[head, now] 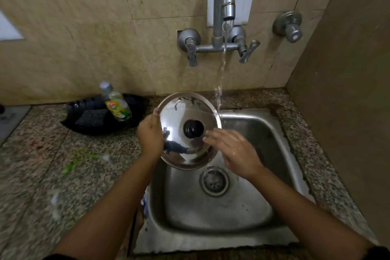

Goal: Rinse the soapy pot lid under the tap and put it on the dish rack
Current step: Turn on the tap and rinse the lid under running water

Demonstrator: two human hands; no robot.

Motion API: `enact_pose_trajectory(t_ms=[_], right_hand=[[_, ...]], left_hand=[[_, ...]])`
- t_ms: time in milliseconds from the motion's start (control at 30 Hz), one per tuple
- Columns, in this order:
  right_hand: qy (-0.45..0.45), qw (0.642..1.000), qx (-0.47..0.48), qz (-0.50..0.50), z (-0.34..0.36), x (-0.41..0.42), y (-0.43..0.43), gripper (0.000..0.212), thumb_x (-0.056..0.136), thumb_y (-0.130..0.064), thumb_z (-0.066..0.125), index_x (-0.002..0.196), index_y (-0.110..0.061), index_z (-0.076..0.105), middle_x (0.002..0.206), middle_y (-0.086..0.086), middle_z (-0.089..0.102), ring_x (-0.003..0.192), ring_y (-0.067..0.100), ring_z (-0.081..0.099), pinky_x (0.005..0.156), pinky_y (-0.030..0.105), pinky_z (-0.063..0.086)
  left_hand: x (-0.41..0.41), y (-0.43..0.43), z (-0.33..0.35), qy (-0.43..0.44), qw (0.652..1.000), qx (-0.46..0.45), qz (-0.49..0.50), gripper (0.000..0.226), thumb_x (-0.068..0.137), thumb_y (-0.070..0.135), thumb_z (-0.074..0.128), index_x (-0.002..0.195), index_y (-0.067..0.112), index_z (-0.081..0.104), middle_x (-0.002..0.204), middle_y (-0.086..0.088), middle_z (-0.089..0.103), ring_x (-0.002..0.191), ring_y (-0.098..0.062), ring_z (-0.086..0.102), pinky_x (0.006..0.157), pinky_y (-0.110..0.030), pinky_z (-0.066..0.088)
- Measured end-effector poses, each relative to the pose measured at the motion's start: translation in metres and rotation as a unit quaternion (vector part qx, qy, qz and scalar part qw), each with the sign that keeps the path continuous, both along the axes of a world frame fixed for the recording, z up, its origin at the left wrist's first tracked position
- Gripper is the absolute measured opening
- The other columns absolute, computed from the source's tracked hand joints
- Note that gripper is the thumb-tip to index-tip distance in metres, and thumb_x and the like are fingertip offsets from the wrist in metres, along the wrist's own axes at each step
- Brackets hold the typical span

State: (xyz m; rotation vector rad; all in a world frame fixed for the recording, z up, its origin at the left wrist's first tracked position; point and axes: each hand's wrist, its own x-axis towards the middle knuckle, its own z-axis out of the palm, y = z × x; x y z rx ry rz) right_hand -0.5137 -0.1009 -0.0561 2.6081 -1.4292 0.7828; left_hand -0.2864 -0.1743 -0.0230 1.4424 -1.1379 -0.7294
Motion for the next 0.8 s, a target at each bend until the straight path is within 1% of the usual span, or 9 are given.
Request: enact_pose_trajectory(t_ms=[133,200,267,333,400,467,567,700,800], right_hand=[[0.083,0.994,0.002,0.07,-0.016,0.009,0.005,0.073,0.075,0.001,0.064,0.142,-0.022,0.044,0.147,0.004,0.046,0.133,0.024,0.043,0.105,0.039,0.036],[0.046,0.994,-0.028,0.091,-0.014,0.012,0.007,0.059,0.083,-0.001,0.065,0.137,-0.021,0.051,0.14,0.006,0.054,0.125,0.026,0.052,0.099,0.042,0.042],[0.015,0.991,-0.057,0.124,-0.002,0.015,0.008,0.035,0.095,-0.011,0.056,0.129,-0.017,0.06,0.133,0.005,0.06,0.119,0.026,0.058,0.096,0.04,0.046],[-0.031,0.989,-0.045,0.14,0.016,0.017,0.009,0.03,0.098,-0.018,0.05,0.122,-0.015,0.066,0.127,0.003,0.065,0.115,0.021,0.061,0.096,0.034,0.048],[-0.115,0.987,0.012,0.109,0.033,0.018,0.01,0.027,0.092,-0.012,0.057,0.115,-0.014,0.07,0.115,0.001,0.071,0.106,0.015,0.066,0.091,0.029,0.051],[-0.215,0.971,0.104,0.027,0.043,0.018,0.005,0.029,0.084,-0.002,0.063,0.11,-0.012,0.07,0.104,0.002,0.073,0.095,0.017,0.069,0.079,0.03,0.054],[-0.401,0.878,0.242,-0.103,0.045,0.017,-0.009,0.028,0.083,0.0,0.068,0.11,-0.006,0.068,0.096,0.007,0.071,0.086,0.019,0.066,0.077,0.035,0.053],[-0.617,0.666,0.372,-0.195,0.034,0.013,-0.016,0.024,0.077,0.009,0.067,0.098,-0.004,0.068,0.08,0.006,0.071,0.068,0.02,0.066,0.067,0.031,0.057],[-0.665,0.549,0.448,-0.236,0.017,0.01,-0.01,0.022,0.079,0.008,0.063,0.097,-0.004,0.066,0.084,0.016,0.07,0.062,0.025,0.068,0.054,0.031,0.058]], left_hand=[[0.01,-0.004,0.005,0.064,0.993,0.101,0.002,0.042,0.098,0.034,0.047,0.067,0.007,0.055,0.057,-0.007,0.049,0.046,-0.014,0.048,0.047,-0.024,0.039],[0.014,-0.002,0.007,0.128,0.973,0.193,-0.018,0.041,0.097,0.034,0.048,0.067,0.008,0.056,0.06,-0.01,0.051,0.038,-0.012,0.052,0.039,-0.019,0.039],[0.02,0.004,0.007,0.154,0.945,0.281,-0.061,0.035,0.099,0.031,0.046,0.074,0.009,0.058,0.068,-0.01,0.054,0.05,-0.018,0.056,0.039,-0.02,0.043],[0.03,0.012,0.003,0.159,0.907,0.373,-0.117,0.036,0.099,0.037,0.042,0.088,0.008,0.061,0.076,-0.01,0.06,0.059,-0.019,0.059,0.041,-0.02,0.049],[0.04,0.02,-0.004,0.162,0.863,0.447,-0.171,0.06,0.095,0.058,0.032,0.101,0.005,0.061,0.086,-0.014,0.064,0.056,-0.018,0.065,0.044,-0.021,0.053],[0.04,0.026,-0.008,0.13,0.845,0.473,-0.212,0.09,0.087,0.073,0.018,0.119,-0.002,0.058,0.106,-0.021,0.065,0.07,-0.023,0.068,0.058,-0.027,0.057],[0.019,0.038,-0.001,0.186,0.868,0.405,-0.218,0.076,0.093,0.063,0.009,0.134,0.011,0.046,0.119,-0.007,0.057,0.106,-0.025,0.058,0.085,-0.032,0.044],[0.013,0.049,-0.022,0.374,0.854,0.286,-0.219,0.073,0.094,0.062,0.016,0.139,0.013,0.046,0.135,-0.008,0.058,0.119,-0.027,0.057,0.089,-0.037,0.052],[0.013,0.058,-0.043,0.379,0.854,0.292,-0.203,0.065,0.091,0.064,0.026,0.126,0.021,0.06,0.128,-0.008,0.065,0.116,-0.024,0.062,0.099,-0.044,0.047]])
